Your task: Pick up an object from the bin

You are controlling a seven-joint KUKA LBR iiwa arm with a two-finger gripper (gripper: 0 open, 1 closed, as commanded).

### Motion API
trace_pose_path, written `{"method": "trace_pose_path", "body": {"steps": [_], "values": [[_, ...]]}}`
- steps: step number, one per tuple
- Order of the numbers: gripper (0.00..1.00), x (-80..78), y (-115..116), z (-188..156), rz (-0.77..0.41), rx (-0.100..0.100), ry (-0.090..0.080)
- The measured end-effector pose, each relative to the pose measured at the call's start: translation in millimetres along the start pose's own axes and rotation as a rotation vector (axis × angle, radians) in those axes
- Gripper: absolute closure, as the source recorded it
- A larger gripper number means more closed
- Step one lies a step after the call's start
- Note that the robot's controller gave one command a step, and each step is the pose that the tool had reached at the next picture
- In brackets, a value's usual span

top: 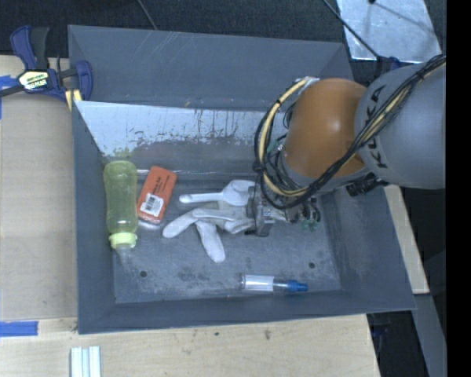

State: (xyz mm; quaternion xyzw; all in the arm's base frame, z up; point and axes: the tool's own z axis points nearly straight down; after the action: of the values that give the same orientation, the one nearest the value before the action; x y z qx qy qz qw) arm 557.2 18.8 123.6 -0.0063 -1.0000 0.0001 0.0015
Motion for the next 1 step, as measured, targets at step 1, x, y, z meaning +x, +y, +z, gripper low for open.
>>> {"method": "trace_pose_path", "body": {"steps": [1], "values": [[1.00,-7.6,6.5,-30.3,-0.081,0.000,-0.009]]}}
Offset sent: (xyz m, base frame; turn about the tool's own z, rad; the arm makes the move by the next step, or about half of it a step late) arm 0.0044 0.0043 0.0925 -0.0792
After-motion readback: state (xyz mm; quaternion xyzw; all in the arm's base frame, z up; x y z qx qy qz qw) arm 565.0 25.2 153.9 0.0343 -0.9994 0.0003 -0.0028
